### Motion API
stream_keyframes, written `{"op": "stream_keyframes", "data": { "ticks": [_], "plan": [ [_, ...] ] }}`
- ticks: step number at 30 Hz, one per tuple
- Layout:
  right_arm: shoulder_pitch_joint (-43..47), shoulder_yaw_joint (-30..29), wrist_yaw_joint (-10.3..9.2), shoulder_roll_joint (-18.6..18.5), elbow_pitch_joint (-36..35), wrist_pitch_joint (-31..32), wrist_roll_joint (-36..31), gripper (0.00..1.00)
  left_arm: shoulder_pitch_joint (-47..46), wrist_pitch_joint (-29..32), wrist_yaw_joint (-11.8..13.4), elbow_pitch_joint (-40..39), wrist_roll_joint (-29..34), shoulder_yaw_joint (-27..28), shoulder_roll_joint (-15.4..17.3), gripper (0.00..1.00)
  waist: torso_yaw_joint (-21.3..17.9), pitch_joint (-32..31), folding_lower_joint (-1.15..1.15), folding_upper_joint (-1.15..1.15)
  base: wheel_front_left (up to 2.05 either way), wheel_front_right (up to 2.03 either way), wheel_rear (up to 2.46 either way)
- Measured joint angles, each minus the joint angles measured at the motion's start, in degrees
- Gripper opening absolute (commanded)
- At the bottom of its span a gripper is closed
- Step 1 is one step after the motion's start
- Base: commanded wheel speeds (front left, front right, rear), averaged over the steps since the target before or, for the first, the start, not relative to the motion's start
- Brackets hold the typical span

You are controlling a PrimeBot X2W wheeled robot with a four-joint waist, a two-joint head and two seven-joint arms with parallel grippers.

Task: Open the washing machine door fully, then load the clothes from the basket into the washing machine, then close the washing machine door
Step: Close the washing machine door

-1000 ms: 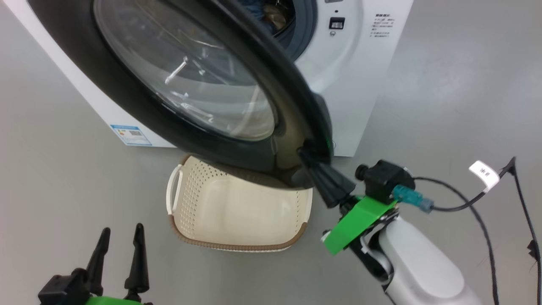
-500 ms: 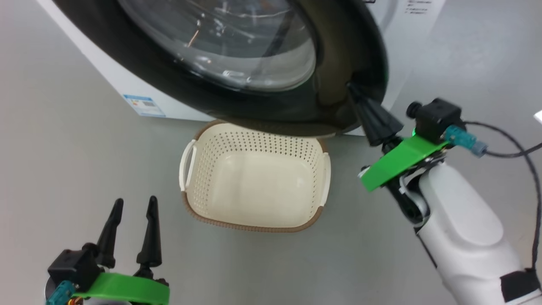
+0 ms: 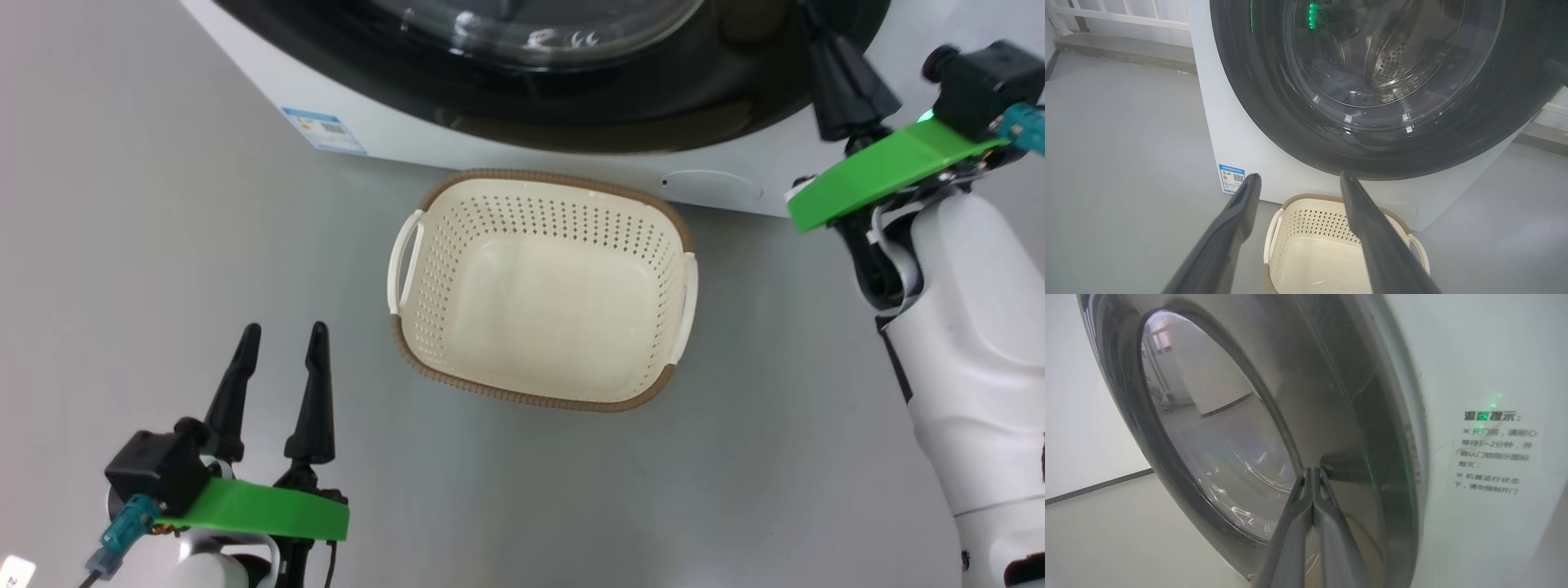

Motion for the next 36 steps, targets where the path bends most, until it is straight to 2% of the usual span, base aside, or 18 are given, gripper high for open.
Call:
{"op": "stream_keyframes", "data": {
  "ticks": [10,20,21,22,23,24,36],
  "plan": [
    [-2.4,-4.4,0.53,1.1,0.9,0.0,-2.9,0.00,-1.3,0.0,0.0,-0.3,-0.3,-0.3,-0.2,1.00,2.0,3.0,0.00,0.00,0.00,0.00,0.00],
    [-1.7,-1.0,0.45,1.2,0.0,0.0,-3.2,0.00,-1.6,0.0,0.0,0.6,-0.3,0.0,-0.4,1.00,0.9,1.9,0.00,0.00,0.00,0.00,0.00],
    [-1.0,-0.2,0.45,1.2,0.0,0.0,-3.2,0.27,-1.6,0.0,0.0,0.8,-0.3,0.1,-0.4,1.00,0.7,1.6,0.00,0.00,0.00,0.00,0.00],
    [0.0,0.3,0.45,1.3,-0.2,0.0,-3.0,0.45,-1.6,0.0,0.0,1.0,-0.3,0.3,-0.4,1.00,0.5,1.3,0.00,0.00,0.00,0.00,0.00],
    [1.0,0.6,0.44,1.3,-0.2,0.0,-2.8,0.78,-1.6,0.0,0.0,1.2,-0.3,0.4,-0.4,1.00,0.2,1.0,0.00,0.00,0.00,0.00,0.00],
    [2.1,1.1,0.43,1.3,-0.2,0.0,-2.7,1.00,-1.5,0.0,0.0,1.5,-0.3,0.5,-0.4,1.00,0.0,0.6,0.00,0.00,0.00,0.00,0.00],
    [15.1,1.8,0.42,1.6,-3.3,0.0,-2.3,1.00,0.4,0.0,0.0,4.2,-0.3,1.9,2.0,1.00,-4.6,-4.3,0.00,0.00,0.00,0.00,0.00]
  ]
}}
